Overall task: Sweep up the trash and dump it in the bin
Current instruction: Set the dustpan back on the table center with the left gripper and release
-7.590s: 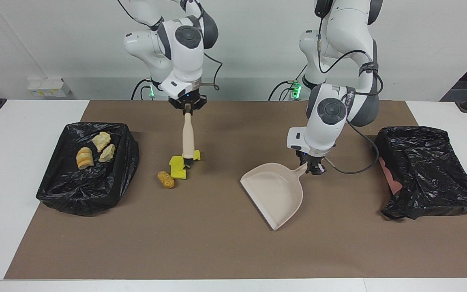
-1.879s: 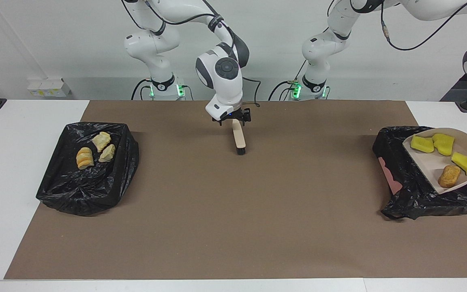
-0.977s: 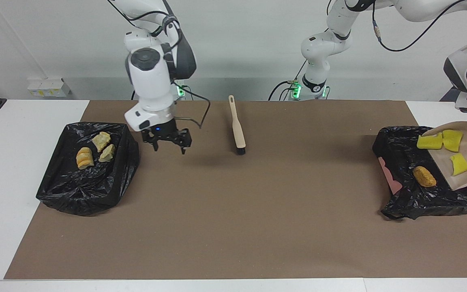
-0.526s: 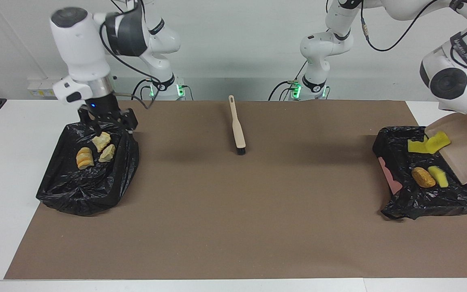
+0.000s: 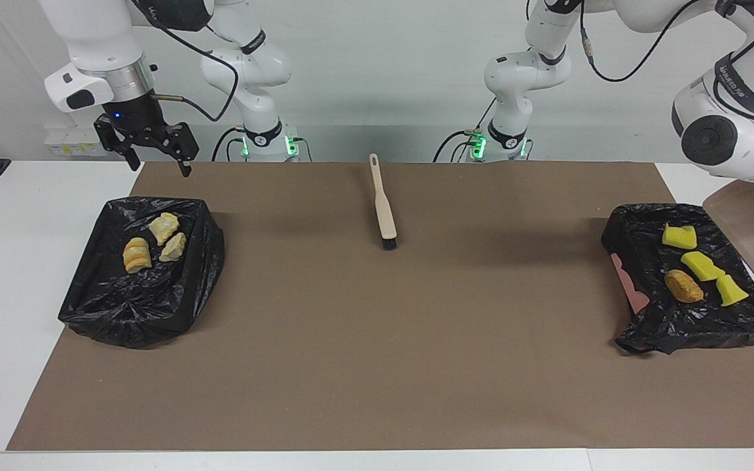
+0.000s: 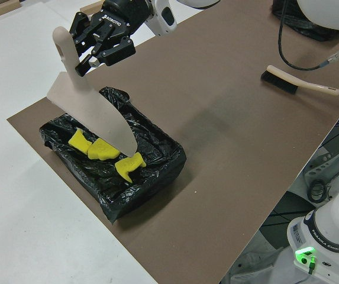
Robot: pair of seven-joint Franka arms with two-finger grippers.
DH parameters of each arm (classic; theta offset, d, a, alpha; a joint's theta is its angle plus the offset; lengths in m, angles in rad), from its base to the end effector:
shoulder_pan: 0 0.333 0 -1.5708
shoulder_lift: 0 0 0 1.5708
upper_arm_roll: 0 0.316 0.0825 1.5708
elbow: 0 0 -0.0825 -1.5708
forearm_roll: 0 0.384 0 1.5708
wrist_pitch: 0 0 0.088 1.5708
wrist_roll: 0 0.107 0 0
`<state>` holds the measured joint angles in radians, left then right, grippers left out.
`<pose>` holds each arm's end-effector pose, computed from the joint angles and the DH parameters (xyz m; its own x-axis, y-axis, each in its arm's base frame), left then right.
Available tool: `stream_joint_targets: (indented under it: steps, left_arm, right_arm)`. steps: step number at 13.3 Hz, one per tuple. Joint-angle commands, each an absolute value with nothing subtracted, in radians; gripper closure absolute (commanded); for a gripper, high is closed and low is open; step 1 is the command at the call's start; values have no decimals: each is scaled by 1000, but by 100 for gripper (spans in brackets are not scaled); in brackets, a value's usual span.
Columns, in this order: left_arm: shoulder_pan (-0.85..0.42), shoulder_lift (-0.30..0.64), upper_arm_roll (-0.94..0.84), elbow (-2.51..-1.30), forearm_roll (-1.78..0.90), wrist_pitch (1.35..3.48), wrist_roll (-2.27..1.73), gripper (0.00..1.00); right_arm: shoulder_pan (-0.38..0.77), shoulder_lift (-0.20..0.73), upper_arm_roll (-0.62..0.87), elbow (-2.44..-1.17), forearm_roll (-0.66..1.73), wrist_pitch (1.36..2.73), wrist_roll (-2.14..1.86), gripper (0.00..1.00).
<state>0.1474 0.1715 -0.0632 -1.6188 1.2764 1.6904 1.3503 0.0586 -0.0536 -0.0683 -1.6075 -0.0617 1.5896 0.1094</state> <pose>0.6093 0.1466 0.5775 0.0376 -0.3163 -0.9479 -0.9989 -0.0374 -0.0271 0.5397 -0.0128 0.6383 0.9922 -0.1175 0.0417 -0.1197 -0.9914 0.0538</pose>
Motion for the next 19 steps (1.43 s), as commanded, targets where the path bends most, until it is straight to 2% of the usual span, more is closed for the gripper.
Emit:
stream_joint_targets:
  steps: [1,7,19]
  left_arm:
    - [98,153,-66,-1615,1232,1660,1328,100]
    - [-18,167,-64,-1586,883,1575,1174,100]
    - [-176,135,-72,-1595,79,1535,128,100]
  right_arm:
    - [29,-60,-57,-1598,-20,1537,84,0]
    - [60,-69,-78,-1606,-14,1552,94,0]
    - [117,-77,-140,-1617,-15,1552,90,0]
